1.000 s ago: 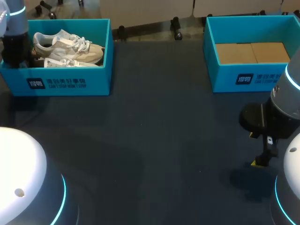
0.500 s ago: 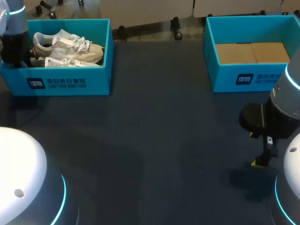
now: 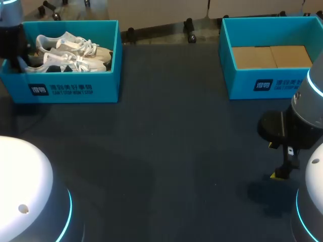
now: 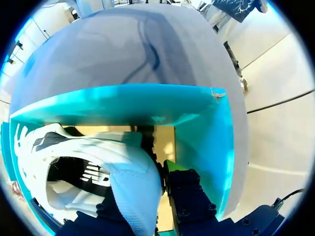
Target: Take the shoe out of the shoebox, open the shoe tongue, remove and reinsert the insole, then place the shoe into the shoebox
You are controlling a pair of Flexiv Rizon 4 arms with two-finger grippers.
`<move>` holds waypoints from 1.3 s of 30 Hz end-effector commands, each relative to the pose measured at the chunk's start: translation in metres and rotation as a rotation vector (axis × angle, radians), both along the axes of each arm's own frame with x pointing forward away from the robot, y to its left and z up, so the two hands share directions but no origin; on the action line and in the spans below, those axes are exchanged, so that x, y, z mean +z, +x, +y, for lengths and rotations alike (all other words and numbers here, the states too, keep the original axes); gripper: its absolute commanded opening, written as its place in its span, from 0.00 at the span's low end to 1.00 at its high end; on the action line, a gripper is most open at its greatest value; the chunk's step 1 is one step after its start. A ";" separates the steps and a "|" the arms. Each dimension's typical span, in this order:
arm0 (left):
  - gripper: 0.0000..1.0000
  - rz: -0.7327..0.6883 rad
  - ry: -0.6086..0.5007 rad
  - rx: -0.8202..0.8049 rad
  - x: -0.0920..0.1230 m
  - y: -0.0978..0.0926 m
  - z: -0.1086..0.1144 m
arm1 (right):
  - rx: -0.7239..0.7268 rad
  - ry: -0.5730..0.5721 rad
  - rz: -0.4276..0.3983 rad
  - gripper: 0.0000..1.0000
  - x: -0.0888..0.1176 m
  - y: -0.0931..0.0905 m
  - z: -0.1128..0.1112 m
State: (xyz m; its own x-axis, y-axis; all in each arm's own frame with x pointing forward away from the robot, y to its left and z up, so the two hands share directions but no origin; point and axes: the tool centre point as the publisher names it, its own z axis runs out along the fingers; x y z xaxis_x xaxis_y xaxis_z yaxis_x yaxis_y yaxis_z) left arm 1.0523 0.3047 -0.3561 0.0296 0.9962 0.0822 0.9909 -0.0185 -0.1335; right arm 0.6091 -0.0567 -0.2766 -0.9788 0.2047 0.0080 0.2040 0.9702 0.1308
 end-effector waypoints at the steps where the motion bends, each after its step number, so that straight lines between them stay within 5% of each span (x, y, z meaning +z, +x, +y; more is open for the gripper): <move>1: 0.00 0.016 0.013 0.010 0.005 0.009 -0.004 | 0.000 0.001 -0.004 1.00 -0.001 -0.002 -0.001; 12: 0.00 0.008 0.019 0.056 0.023 0.026 0.004 | 0.000 0.001 -0.004 1.00 -0.001 -0.002 -0.001; 22: 0.00 -0.014 -0.008 0.060 0.065 0.024 0.014 | 0.000 0.001 -0.004 1.00 -0.001 -0.002 -0.001; 39: 0.00 -0.105 -0.001 0.031 0.158 -0.020 0.008 | 0.000 0.001 -0.004 1.00 -0.001 -0.002 -0.001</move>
